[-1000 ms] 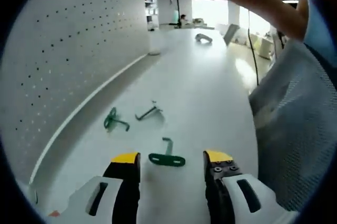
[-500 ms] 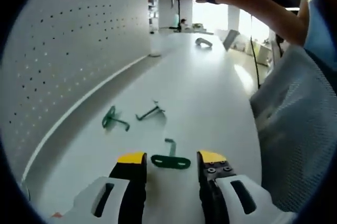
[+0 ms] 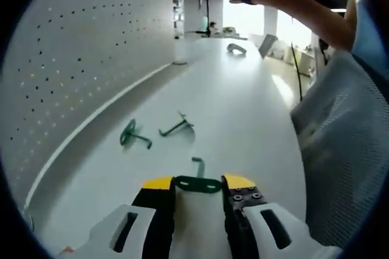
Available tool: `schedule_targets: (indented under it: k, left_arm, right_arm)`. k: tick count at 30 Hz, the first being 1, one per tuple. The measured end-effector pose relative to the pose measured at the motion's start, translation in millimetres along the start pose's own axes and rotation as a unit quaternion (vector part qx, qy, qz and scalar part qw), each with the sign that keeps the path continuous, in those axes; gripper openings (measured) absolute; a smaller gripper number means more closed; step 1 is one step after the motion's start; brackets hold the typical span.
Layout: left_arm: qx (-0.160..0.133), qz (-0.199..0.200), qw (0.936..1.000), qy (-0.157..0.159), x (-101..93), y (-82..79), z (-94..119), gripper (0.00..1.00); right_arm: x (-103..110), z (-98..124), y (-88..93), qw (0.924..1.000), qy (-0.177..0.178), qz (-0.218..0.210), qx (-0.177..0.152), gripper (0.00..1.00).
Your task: Insert the hook assembly into the mounting plate slot until the hook locks in place.
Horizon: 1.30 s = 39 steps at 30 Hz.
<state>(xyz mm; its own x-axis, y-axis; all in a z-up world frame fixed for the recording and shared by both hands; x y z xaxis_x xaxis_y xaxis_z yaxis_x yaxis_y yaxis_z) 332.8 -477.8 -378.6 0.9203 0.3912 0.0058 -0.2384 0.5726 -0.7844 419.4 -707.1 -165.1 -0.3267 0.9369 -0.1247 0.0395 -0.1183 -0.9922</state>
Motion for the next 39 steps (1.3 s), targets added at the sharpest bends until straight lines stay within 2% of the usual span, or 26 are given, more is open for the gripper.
schedule_targets:
  k: [13,29,39]
  left_arm:
    - [-0.003,0.000,1.0000,-0.007,3.8,1.3,5.6,0.30]
    - [-0.020,-0.014,0.9994,-0.026,9.8,-9.8,23.6,0.30]
    - [-0.055,-0.032,0.9969,-0.048,11.2,-31.1,46.3,0.30]
  right_arm:
    - [5.4,2.1,2.4,0.9998,-0.015,0.006,0.006,0.78]
    - [12.0,5.5,8.9,0.9991,-0.035,0.008,0.022,0.76]
    - [23.5,6.4,13.7,0.9975,-0.061,0.006,0.034,0.75]
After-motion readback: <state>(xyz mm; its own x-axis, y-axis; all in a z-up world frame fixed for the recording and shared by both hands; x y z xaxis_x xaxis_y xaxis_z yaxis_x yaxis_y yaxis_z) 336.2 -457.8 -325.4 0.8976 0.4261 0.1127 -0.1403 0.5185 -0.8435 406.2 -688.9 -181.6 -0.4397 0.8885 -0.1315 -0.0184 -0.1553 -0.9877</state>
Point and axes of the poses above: the point that each gripper's makers call its tool centre point, and the gripper's own axes: z roughly backward along the fingers, x roughly to its left, y roughly out of its underside, the point moved 7 cm from there along z, roughly backward along the fingers
